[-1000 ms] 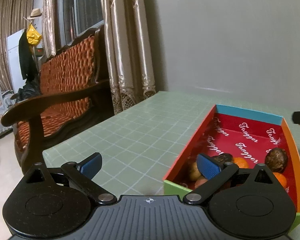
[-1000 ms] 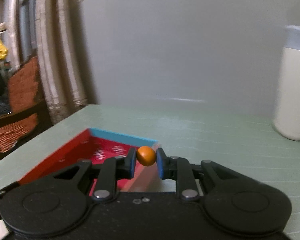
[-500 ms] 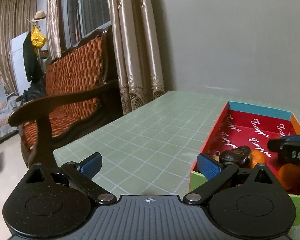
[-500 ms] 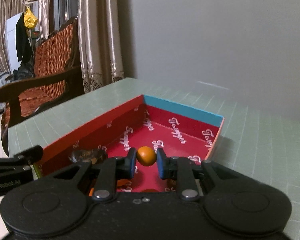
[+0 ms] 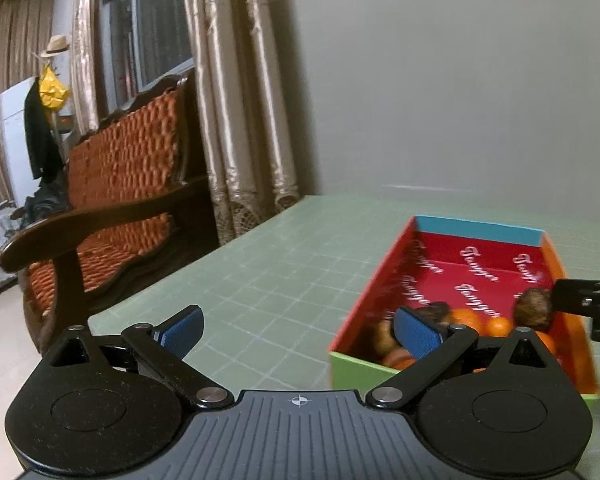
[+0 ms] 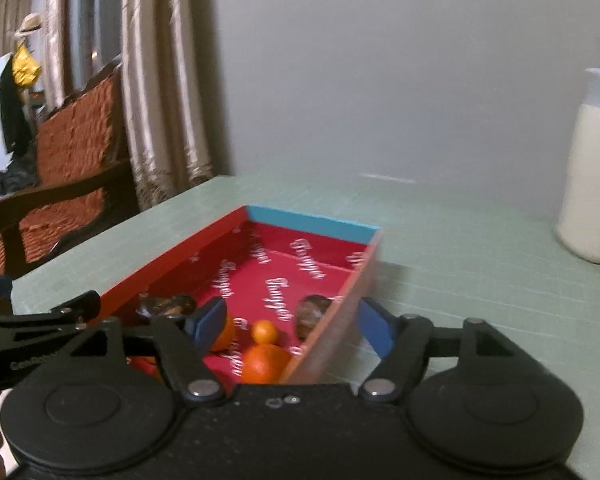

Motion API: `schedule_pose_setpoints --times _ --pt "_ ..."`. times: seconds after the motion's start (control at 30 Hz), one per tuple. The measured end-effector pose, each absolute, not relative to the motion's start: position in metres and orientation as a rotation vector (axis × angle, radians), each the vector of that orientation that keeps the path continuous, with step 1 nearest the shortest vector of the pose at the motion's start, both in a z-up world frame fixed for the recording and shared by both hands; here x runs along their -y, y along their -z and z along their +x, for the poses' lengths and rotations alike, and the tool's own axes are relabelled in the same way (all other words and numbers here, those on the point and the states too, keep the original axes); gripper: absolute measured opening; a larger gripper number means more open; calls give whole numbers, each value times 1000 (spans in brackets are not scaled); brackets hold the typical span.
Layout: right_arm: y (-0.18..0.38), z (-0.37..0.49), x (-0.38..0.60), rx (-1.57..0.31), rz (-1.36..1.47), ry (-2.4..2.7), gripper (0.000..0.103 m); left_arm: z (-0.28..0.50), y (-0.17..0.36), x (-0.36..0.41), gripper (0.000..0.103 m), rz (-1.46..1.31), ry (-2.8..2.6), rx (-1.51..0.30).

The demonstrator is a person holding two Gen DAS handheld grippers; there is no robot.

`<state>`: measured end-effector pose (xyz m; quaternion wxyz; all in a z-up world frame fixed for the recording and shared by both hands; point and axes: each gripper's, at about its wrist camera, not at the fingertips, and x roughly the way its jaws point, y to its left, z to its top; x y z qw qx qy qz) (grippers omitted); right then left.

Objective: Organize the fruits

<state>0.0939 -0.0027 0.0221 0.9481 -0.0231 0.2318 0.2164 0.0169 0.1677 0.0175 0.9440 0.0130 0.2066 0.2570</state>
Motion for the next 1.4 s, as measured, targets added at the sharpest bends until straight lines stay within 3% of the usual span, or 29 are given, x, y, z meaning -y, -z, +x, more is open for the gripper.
schedule_pose_setpoints --times 0.33,0.83,1.4 --pt "-49 49 57 -488 38 -292 102 -11 -63 -136 103 -37 -415 -473" --pt "-87 -38 89 -483 48 -188 103 -89 -118 -92 103 -37 -317 -483" --pt "-100 -45 79 -450 42 -188 103 -98 -122 -90 103 -36 -325 -481"
